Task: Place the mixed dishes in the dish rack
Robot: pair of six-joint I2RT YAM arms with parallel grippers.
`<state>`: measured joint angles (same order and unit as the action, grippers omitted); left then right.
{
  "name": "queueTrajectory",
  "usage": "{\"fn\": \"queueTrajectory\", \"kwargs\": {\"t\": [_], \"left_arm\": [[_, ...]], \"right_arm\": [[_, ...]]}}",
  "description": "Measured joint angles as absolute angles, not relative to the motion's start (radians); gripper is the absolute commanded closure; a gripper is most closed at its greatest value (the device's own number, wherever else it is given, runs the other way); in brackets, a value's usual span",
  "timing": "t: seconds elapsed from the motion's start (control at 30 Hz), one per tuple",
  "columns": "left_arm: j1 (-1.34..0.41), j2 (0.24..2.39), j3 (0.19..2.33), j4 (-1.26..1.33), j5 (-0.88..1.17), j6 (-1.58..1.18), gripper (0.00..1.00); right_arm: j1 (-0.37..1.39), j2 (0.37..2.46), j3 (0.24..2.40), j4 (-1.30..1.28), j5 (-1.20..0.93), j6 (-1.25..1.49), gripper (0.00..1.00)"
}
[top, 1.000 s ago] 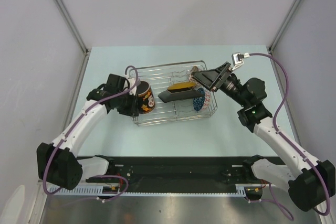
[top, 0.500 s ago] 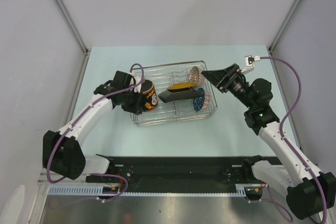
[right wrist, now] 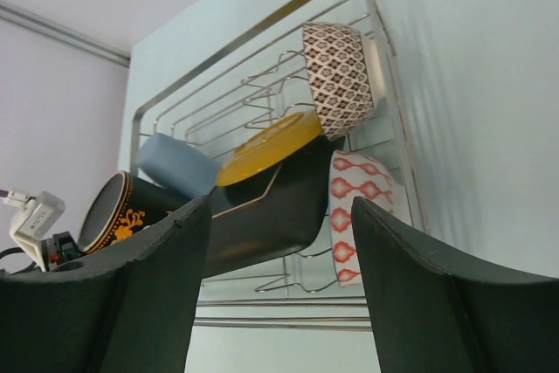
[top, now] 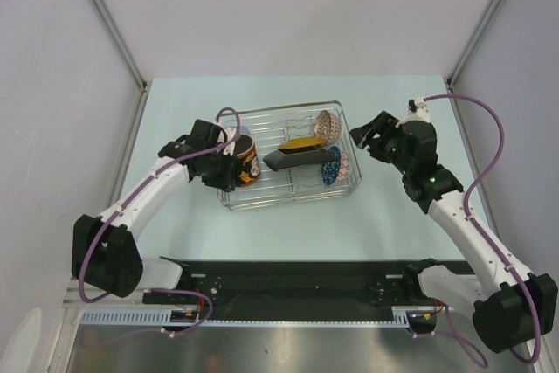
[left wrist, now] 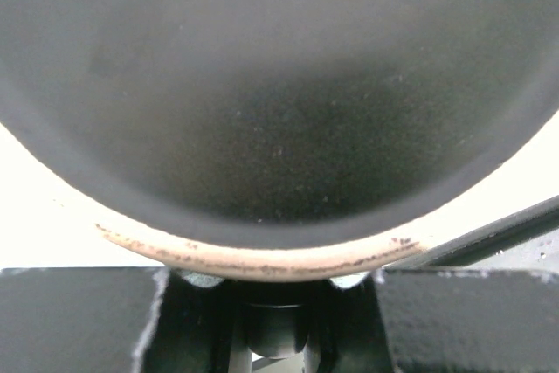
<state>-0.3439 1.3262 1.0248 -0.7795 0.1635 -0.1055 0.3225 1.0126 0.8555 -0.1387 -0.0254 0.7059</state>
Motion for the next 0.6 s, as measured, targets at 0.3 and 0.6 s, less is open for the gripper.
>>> {"fn": "queueTrajectory", "kwargs": {"t": [0.3, 0.6], "left_arm": [[-0.362, 1.429, 1.027, -0.772, 0.160, -0.105, 1.00], [-0.368, 1.438, 1.027, -0.741, 0.141, -0.105, 1.00]], "right_arm": [[0.357, 1.114, 0.876, -0.205, 0.064, 0.649, 0.30], [0.358, 1.154, 0.876, -0.245, 0.071, 0.632, 0.30]]}}
